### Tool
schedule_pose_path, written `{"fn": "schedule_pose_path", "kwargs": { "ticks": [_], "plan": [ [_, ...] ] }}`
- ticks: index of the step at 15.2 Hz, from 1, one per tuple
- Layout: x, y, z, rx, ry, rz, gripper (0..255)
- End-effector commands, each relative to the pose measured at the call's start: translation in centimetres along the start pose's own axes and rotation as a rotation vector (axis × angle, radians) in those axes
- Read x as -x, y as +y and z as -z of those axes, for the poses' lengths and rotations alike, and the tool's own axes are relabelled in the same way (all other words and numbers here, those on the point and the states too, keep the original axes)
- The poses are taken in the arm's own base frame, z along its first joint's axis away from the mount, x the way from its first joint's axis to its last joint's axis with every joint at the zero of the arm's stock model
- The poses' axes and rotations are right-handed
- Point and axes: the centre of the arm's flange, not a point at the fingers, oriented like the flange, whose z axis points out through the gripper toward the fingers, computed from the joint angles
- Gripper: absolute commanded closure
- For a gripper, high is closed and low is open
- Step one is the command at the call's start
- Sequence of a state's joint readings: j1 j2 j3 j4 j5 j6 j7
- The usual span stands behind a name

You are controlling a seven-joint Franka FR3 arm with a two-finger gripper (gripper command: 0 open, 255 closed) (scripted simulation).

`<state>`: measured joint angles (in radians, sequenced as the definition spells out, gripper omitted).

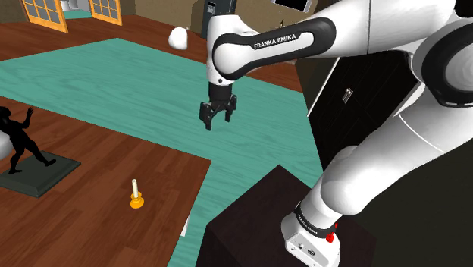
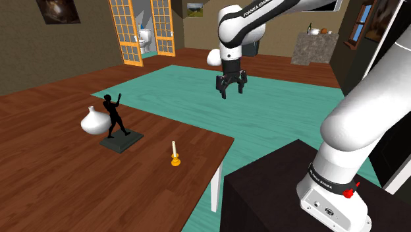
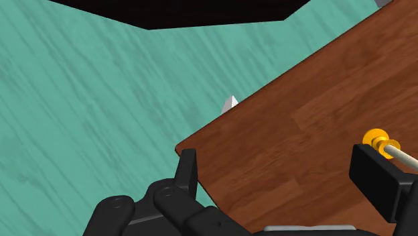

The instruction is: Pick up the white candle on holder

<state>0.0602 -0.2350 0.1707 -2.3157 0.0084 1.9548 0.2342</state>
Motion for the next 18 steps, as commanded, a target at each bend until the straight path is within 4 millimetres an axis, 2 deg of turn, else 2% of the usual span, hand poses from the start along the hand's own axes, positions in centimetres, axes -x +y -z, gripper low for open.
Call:
{"fn": "schedule_pose_path", "kwargs": {
  "ticks": [1, 18],
  "plan": [
    [-1.6, -1.8, -1.7, -0.006, -0.021, -0.001, 0],
    [-13.9, -16.4, -15.3, -0.048, -0.195, -0.006, 0]
  ]
}}
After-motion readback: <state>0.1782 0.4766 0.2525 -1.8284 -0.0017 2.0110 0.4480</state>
